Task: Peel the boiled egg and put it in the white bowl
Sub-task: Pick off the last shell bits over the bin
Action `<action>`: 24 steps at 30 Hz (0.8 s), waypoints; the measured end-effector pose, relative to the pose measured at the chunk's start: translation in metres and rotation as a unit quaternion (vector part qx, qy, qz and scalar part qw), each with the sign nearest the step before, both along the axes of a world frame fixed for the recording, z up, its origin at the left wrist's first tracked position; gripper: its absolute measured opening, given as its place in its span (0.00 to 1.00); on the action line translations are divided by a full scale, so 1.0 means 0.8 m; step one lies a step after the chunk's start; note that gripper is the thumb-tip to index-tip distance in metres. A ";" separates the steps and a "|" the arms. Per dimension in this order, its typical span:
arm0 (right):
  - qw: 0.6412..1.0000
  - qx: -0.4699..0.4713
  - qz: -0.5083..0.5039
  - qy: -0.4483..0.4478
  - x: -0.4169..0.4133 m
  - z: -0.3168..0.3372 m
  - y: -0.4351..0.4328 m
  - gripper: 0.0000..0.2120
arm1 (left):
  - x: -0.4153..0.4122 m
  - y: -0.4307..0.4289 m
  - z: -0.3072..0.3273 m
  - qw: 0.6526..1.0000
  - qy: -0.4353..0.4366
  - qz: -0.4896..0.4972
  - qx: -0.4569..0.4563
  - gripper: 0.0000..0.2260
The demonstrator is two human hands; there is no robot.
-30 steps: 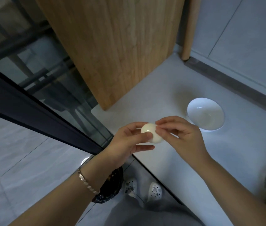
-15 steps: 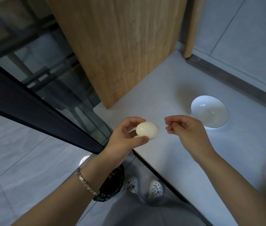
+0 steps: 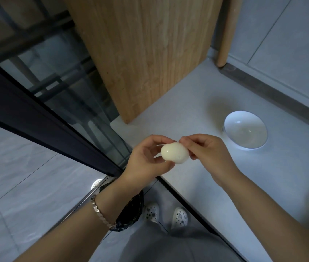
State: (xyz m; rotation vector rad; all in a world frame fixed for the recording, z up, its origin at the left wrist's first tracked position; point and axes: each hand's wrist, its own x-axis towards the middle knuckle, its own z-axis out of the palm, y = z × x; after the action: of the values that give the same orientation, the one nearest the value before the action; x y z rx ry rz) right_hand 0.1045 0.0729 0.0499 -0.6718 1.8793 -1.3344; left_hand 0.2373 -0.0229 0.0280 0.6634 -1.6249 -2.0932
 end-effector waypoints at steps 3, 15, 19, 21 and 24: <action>0.998 0.032 -0.007 -0.057 -0.005 -0.003 -0.001 0.10 | 0.001 -0.003 -0.002 0.996 0.002 0.022 0.085 0.16; 0.998 0.023 0.025 -0.055 0.005 -0.028 -0.018 0.11 | 0.022 -0.021 -0.010 0.881 0.053 0.064 0.466 0.20; 0.986 0.083 0.144 -0.020 0.028 -0.048 -0.049 0.16 | 0.062 -0.038 -0.023 0.883 0.046 0.109 0.454 0.21; 0.973 0.116 0.202 0.011 0.052 -0.061 -0.069 0.16 | 0.087 -0.047 -0.034 0.881 0.038 0.156 0.445 0.18; 0.941 0.145 0.289 0.099 0.100 -0.082 -0.104 0.11 | 0.135 -0.057 -0.056 0.855 0.036 0.266 0.445 0.11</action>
State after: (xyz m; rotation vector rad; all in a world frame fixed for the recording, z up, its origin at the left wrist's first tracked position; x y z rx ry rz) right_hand 0.1843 -0.0101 -0.0160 -1.1219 1.7815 -0.6188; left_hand 0.3453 -0.0684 -0.0169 1.1258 -0.2504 -2.2816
